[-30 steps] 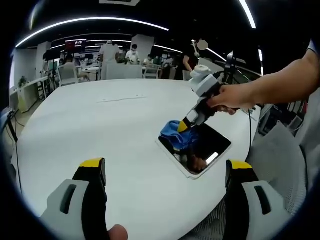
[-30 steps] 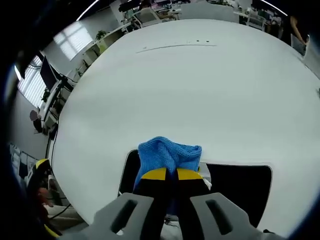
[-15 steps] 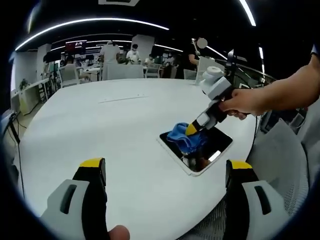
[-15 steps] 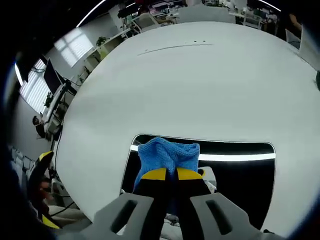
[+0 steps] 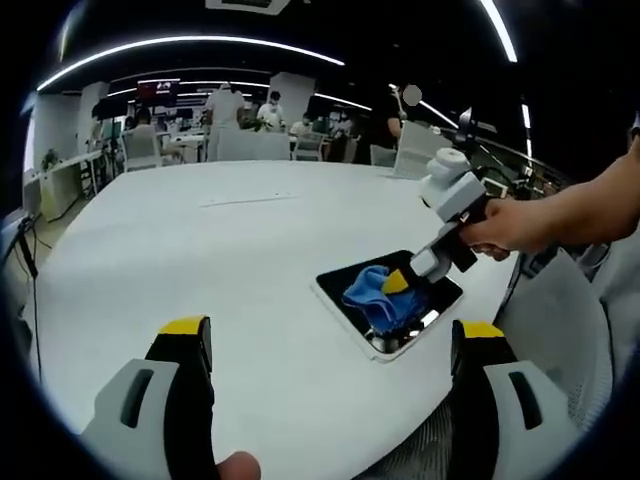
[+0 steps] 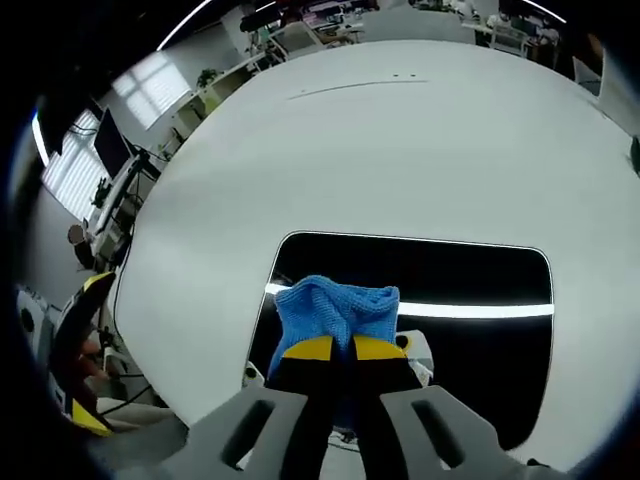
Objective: Wipe the mirror surface with the cleaning cloth until all visible marks leave the cleaned area.
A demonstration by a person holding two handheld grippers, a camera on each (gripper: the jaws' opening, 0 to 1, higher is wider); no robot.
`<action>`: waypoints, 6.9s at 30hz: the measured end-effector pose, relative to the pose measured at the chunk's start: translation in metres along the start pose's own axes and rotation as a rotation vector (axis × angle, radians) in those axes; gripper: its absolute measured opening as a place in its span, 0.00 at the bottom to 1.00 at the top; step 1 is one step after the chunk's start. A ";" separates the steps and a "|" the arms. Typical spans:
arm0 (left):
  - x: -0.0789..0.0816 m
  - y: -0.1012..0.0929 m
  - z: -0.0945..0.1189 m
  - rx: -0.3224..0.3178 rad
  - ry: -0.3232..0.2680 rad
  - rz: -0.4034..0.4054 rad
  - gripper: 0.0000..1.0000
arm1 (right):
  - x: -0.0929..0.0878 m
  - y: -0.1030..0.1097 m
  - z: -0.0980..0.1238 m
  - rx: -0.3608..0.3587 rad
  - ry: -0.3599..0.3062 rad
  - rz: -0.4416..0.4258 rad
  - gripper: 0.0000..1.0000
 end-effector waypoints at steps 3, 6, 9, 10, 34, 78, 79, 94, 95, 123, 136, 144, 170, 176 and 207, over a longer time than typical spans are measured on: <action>-0.003 -0.002 0.001 0.003 0.008 -0.002 0.99 | -0.004 0.002 0.002 0.001 0.009 -0.009 0.00; -0.004 -0.004 0.002 0.000 0.008 -0.001 0.99 | -0.009 0.004 0.004 0.003 0.020 -0.011 0.00; -0.007 -0.006 0.004 0.000 0.007 0.006 0.99 | -0.014 0.006 0.006 0.006 0.019 -0.001 0.00; -0.009 -0.007 0.005 -0.002 0.013 0.006 0.99 | -0.016 0.006 0.007 0.007 0.018 0.002 0.00; -0.019 -0.020 0.007 -0.004 0.054 -0.017 0.99 | -0.047 0.012 0.023 0.023 0.044 0.020 0.00; -0.011 -0.037 -0.006 0.034 0.027 -0.010 0.99 | -0.054 -0.021 0.038 0.037 0.040 0.038 0.00; -0.011 -0.037 -0.007 0.039 0.030 -0.021 0.99 | -0.054 -0.022 0.038 0.039 0.039 0.036 0.00; -0.024 -0.042 -0.012 0.017 0.047 -0.001 0.99 | -0.055 -0.030 0.041 0.036 0.036 0.002 0.00; -0.025 -0.042 -0.012 0.016 0.050 -0.021 0.99 | -0.055 -0.030 0.041 0.035 0.036 -0.001 0.00; -0.035 -0.037 -0.016 0.017 0.106 -0.012 0.99 | -0.028 -0.042 0.027 0.004 0.025 -0.013 0.00; -0.028 -0.040 -0.017 -0.003 0.119 -0.043 0.99 | -0.006 -0.050 0.018 -0.015 0.007 0.005 0.00; -0.017 -0.038 -0.014 0.019 0.110 -0.022 0.99 | 0.014 -0.056 0.009 -0.027 0.001 0.022 0.00; -0.037 -0.037 -0.014 0.095 0.136 -0.026 0.99 | 0.044 -0.058 -0.005 -0.036 0.002 0.053 0.00; -0.037 -0.038 -0.013 0.100 0.135 -0.040 0.99 | 0.053 -0.059 -0.009 -0.041 0.001 0.056 0.00; -0.041 -0.035 -0.016 0.098 0.145 -0.014 0.99 | 0.055 -0.100 -0.003 -0.065 0.002 0.058 0.00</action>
Point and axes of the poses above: the point that each gripper's makers call its tool centre point, and the gripper's own axes: z roughly backward along the fingers, y roughly to its left, x roughly out of its top, the point moved 4 cm from there along z, roughly backward along the fingers, and after that the axes turned 2 degrees about -y, right-handed, at the moved point
